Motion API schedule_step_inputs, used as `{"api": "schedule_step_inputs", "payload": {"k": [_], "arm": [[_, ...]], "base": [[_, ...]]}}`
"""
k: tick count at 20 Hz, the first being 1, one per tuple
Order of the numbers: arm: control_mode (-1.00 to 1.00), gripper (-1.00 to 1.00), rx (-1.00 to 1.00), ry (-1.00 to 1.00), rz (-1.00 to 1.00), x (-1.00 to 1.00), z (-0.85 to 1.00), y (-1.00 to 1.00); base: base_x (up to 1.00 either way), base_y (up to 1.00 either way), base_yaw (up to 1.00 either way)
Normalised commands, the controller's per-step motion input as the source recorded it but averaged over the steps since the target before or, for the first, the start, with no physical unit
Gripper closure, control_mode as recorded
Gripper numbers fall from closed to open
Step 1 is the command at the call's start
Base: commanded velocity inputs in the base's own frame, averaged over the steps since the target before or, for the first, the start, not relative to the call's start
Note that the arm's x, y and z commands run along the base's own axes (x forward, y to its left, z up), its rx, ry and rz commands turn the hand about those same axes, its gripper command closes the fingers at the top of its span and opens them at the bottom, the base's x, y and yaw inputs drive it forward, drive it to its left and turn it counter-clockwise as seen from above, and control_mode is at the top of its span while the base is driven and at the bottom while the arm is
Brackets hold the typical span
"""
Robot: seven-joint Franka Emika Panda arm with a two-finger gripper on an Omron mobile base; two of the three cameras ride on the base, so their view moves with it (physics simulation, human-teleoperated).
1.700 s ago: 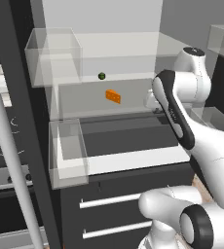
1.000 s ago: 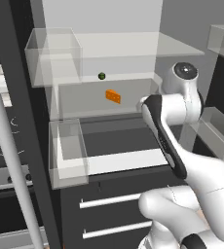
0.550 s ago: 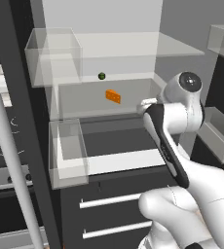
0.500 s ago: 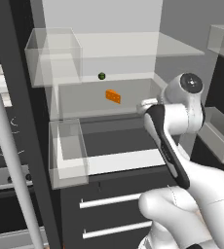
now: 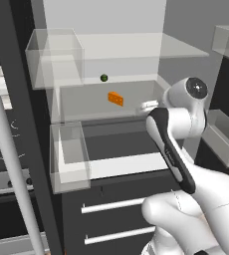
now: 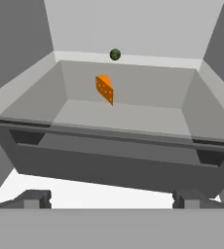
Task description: Pick the cheese from the fridge and the cheese grater from the cabinet and place them next to the salad bowl.
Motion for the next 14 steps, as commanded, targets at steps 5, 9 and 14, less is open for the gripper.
{"api": "schedule_step_inputs", "payload": {"k": [5,9,14], "arm": [[-1.0,-1.0,0.0,0.0,0.04,0.32,0.01,0.11],[-1.0,-1.0,0.0,0.0,0.0,0.57,0.0,0.25],[-1.0,-1.0,0.0,0.0,0.0,0.57,-0.01,0.04]], "base": [[0.0,0.0,0.0],[0.0,0.0,0.0],[0.0,0.0,0.0]]}}
